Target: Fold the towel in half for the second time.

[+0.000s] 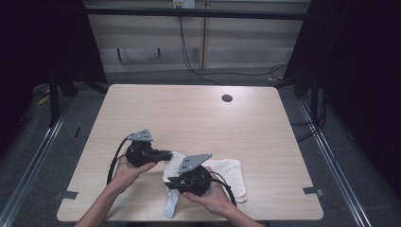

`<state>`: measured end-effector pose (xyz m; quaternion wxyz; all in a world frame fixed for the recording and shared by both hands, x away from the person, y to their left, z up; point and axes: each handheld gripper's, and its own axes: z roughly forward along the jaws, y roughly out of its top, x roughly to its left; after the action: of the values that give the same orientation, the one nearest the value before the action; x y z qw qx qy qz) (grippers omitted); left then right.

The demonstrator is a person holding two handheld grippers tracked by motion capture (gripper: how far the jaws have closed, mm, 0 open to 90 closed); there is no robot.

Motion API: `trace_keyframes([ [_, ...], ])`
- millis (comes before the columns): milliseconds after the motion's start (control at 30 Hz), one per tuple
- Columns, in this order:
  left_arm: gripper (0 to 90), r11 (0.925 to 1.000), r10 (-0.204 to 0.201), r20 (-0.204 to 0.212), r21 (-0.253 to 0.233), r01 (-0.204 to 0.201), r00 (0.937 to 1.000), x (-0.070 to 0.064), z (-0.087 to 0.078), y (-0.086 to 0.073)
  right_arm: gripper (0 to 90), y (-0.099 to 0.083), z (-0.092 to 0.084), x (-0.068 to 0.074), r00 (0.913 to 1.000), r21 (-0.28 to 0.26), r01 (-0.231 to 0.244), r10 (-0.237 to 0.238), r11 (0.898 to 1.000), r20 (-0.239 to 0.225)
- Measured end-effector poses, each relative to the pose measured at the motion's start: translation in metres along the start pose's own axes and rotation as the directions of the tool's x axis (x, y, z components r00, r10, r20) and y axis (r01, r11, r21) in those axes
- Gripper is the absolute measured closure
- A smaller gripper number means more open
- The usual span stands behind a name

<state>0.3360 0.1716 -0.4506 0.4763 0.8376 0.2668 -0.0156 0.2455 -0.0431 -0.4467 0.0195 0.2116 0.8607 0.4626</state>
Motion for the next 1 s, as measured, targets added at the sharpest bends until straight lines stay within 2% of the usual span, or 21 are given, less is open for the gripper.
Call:
trace_keyframes([
  [167,84.1,0.9997,-0.024,0.000,-0.008,0.024,0.9997,0.004,-0.010,0.002,82.6,0.010,-0.004,0.001,1.0000,-0.019,0.003,-0.004,1.000,-0.002],
  [400,84.3,0.9996,-0.024,-0.019,-0.016,0.024,0.9995,0.006,-0.019,0.005,82.6,0.024,0.003,0.004,0.9994,-0.042,0.026,-0.027,0.999,-0.020],
  [567,84.4,0.9996,-0.024,-0.033,-0.019,0.023,0.9992,0.007,-0.026,0.007,82.6,0.033,0.010,0.004,0.9991,-0.059,0.022,-0.024,0.998,-0.035],
  [1000,84.5,0.9979,-0.028,-0.052,-0.061,0.024,0.9983,0.008,-0.043,0.015,82.7,0.050,0.008,0.005,0.9983,-0.086,0.032,-0.036,0.996,-0.045],
])
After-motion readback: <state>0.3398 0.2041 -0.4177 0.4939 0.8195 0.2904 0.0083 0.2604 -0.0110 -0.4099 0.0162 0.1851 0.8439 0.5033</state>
